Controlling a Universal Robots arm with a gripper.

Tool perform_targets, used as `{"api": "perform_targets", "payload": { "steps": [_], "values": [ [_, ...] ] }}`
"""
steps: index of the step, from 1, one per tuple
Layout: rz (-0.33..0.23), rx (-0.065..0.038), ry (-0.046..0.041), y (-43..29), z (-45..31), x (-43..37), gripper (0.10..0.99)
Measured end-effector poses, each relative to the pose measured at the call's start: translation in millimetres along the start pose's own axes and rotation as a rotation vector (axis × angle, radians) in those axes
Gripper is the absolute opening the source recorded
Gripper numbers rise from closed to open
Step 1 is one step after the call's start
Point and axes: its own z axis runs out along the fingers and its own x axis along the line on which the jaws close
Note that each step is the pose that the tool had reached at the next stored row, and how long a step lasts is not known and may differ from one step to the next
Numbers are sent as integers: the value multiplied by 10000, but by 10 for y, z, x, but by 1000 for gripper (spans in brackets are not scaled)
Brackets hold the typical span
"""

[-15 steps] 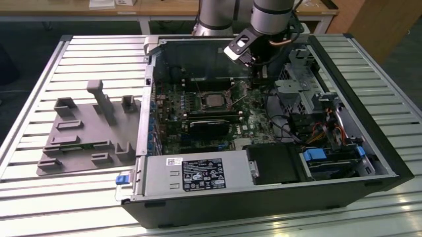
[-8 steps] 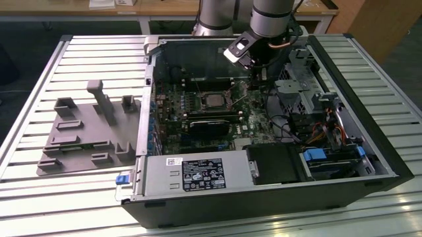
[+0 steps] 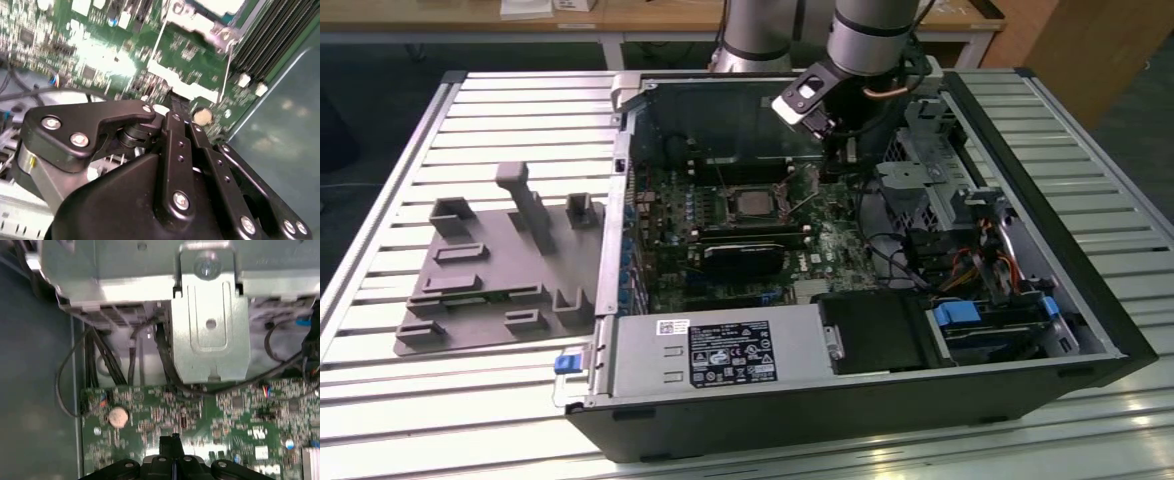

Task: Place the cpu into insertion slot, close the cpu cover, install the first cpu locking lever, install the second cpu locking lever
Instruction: 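Close the cpu cover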

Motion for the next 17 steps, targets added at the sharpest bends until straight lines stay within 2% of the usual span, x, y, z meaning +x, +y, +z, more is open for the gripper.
{"api": "perform_targets", "payload": {
  "steps": [8, 13, 17],
  "values": [
    [0, 46, -2, -18, 1, -1, 106],
    [0, 25, -2, -116, 2, -9, 106],
    [0, 4, 1, -226, 3, -16, 106]
  ]
}}
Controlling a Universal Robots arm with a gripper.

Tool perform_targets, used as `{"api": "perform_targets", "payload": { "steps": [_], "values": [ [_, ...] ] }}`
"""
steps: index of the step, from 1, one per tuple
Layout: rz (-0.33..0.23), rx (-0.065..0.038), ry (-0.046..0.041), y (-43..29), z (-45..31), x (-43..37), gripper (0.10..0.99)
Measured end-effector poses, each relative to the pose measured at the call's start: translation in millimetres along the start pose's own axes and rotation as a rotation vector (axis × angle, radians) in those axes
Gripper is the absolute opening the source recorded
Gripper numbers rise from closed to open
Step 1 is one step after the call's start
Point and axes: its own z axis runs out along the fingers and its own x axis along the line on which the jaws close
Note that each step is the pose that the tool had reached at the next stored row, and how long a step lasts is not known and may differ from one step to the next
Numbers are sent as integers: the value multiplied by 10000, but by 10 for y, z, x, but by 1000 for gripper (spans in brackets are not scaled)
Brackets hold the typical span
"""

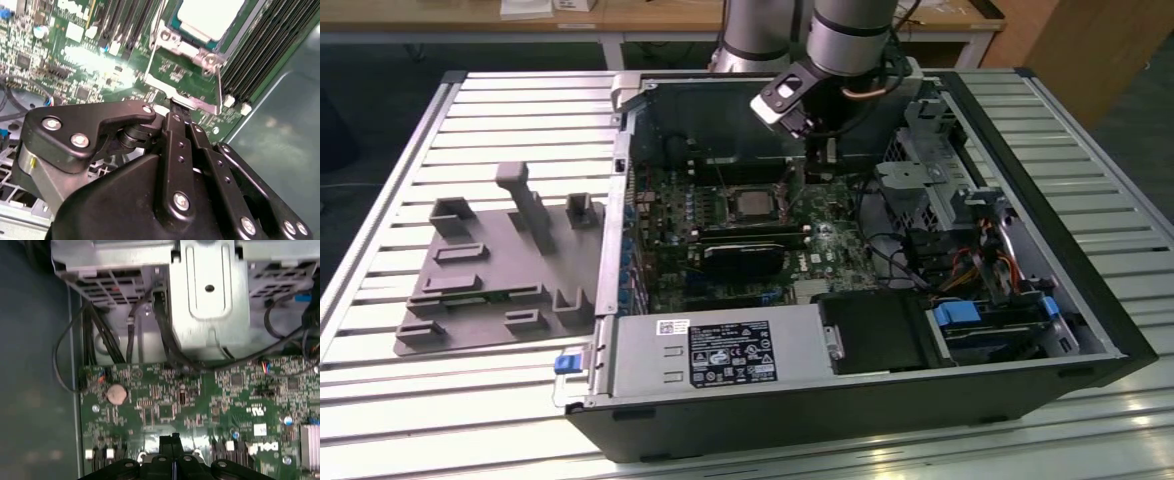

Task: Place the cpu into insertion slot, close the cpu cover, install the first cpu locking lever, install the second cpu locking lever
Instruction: 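Close the cpu cover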

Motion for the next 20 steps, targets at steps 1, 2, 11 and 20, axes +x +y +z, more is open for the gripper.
{"api": "perform_targets", "payload": {
  "steps": [1, 2, 11, 20],
  "values": [
    [1, -5, -1, -32, 0, -2, 106],
    [-1, -12, 0, -61, 1, -4, 106],
    [-1, -42, 4, -283, 4, -21, 106],
    [-1, -75, 7, -395, 7, -29, 106]
  ]
}}
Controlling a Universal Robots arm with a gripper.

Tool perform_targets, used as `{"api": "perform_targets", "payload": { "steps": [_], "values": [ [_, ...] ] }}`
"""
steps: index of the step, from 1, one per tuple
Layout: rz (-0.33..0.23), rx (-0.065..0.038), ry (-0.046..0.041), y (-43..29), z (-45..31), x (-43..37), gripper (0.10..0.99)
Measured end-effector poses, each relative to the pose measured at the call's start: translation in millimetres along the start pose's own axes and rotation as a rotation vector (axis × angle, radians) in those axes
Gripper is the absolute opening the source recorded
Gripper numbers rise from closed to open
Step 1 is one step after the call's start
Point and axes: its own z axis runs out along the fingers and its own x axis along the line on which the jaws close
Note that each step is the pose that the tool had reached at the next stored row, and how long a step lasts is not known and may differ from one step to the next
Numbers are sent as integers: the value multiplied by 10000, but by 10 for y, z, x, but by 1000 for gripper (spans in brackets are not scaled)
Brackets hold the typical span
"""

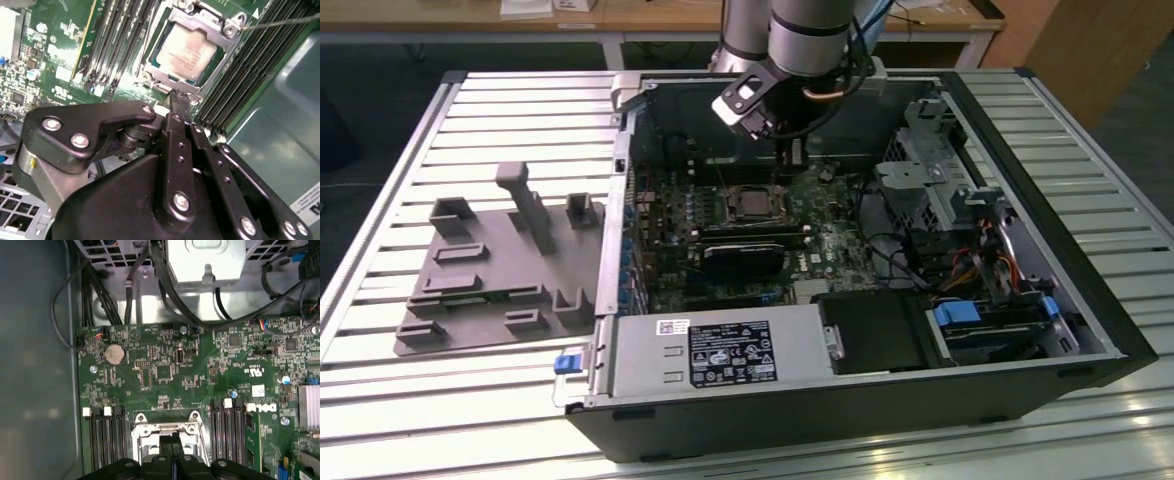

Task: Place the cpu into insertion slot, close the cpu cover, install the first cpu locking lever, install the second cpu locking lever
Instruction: 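Close the cpu cover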

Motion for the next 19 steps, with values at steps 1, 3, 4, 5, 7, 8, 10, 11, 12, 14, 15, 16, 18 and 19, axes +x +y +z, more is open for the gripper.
{"api": "perform_targets", "payload": {
  "steps": [1, 3, 4, 5, 7, 8, 10, 11, 12, 14, 15, 16, 18, 19],
  "values": [
    [0, -29, 3, -20, 1, -1, 106],
    [-4, -122, 9, -52, 7, -4, 106],
    [-7, -215, 17, -71, 11, -6, 106],
    [-10, -295, 23, -88, 13, -7, 106],
    [-30, -399, 40, -115, 16, -9, 106],
    [-38, -438, 45, -133, 18, -11, 106],
    [-40, -490, 50, -182, 20, -15, 106],
    [-41, -504, 50, -207, 21, -17, 106],
    [-44, -515, 50, -229, 22, -18, 106],
    [-43, -528, 54, -273, 26, -21, 106],
    [-44, -531, 53, -293, 28, -23, 106],
    [-44, -531, 52, -311, 30, -25, 106],
    [-45, -531, 52, -350, 35, -28, 106],
    [-45, -531, 51, -372, 37, -30, 106]
  ]
}}
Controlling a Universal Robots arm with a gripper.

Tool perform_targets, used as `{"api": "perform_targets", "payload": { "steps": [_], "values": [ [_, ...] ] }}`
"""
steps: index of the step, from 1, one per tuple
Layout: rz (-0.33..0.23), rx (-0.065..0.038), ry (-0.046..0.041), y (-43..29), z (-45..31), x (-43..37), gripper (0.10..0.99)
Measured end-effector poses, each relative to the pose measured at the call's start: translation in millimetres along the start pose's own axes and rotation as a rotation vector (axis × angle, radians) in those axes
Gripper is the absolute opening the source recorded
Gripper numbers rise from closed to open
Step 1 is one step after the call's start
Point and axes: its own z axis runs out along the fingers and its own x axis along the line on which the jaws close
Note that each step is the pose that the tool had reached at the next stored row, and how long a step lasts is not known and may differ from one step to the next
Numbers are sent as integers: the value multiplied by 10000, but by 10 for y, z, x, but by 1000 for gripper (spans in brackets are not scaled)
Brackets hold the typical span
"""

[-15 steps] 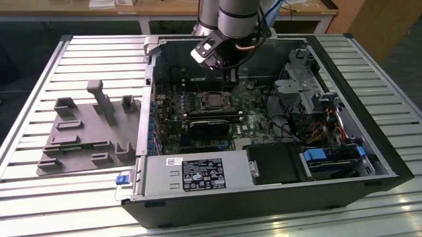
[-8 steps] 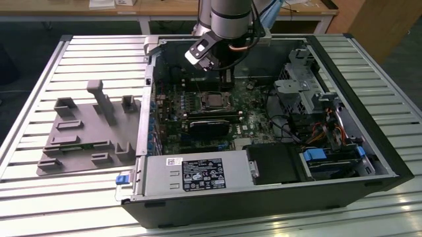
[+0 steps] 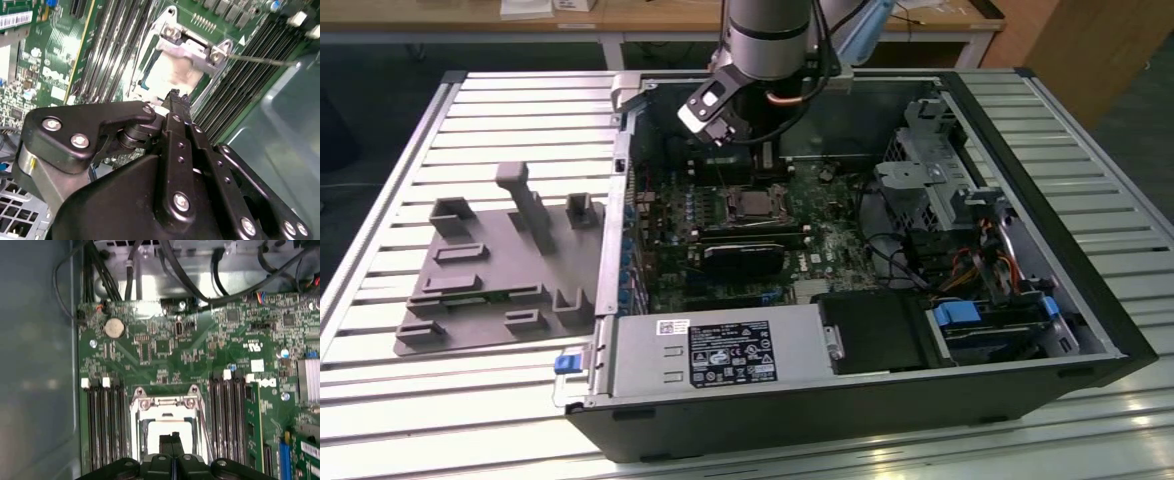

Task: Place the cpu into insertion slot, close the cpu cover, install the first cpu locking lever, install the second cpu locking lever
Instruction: 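Close the cpu cover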

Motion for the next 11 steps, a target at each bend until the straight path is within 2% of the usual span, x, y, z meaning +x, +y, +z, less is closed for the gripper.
{"api": "perform_targets", "payload": {
  "steps": [4, 11],
  "values": [
    [-8, -6, 2, -66, 12, -5, 106],
    [-21, -4, 1, -70, 32, -6, 106]
  ]
}}
